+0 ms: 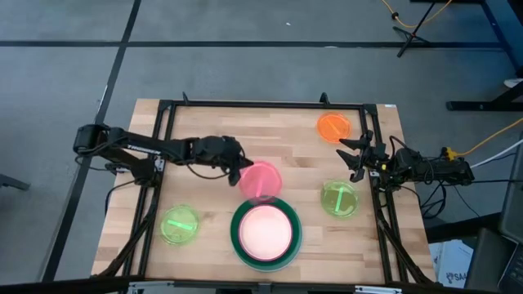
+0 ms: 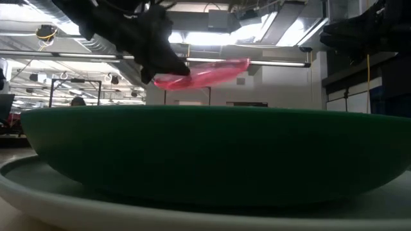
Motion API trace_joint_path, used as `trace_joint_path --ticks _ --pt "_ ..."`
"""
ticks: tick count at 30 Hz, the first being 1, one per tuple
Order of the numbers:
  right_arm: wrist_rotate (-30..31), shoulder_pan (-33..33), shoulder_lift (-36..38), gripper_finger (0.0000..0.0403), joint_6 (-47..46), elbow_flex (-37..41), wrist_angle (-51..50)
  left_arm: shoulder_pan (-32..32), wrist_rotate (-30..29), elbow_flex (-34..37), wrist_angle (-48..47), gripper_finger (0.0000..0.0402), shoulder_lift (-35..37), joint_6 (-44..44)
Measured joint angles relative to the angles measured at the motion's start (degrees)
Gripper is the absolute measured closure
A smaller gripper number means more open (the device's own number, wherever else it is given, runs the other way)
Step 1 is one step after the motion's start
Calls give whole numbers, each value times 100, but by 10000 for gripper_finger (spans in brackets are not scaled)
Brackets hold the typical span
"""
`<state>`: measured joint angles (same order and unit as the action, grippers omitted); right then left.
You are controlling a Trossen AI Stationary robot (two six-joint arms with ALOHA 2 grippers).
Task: Stack plastic plates
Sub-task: Stack the transparent pink plate on the cream plate
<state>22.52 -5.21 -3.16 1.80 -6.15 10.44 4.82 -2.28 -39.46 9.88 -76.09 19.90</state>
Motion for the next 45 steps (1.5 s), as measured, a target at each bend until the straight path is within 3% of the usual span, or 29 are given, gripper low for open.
trace_joint_path --ticks 8,13,21,35,45 --pt "0 -2 0 214 0 0 -2 -815 -17 -2 7 399 -3 301" --pt "0 -1 1 214 0 0 -2 -1311 -465 -2 69 399 -160 531" --pt "0 -1 2 214 0 0 -2 -1849 -573 -9 960 399 -816 284" --pt "0 -1 0 214 0 1 -2 -2066 -267 -9 2260 399 -2008 -101" --pt "-2 0 0 214 0 0 -3 -2062 -358 -9 2275 399 -2307 -105"
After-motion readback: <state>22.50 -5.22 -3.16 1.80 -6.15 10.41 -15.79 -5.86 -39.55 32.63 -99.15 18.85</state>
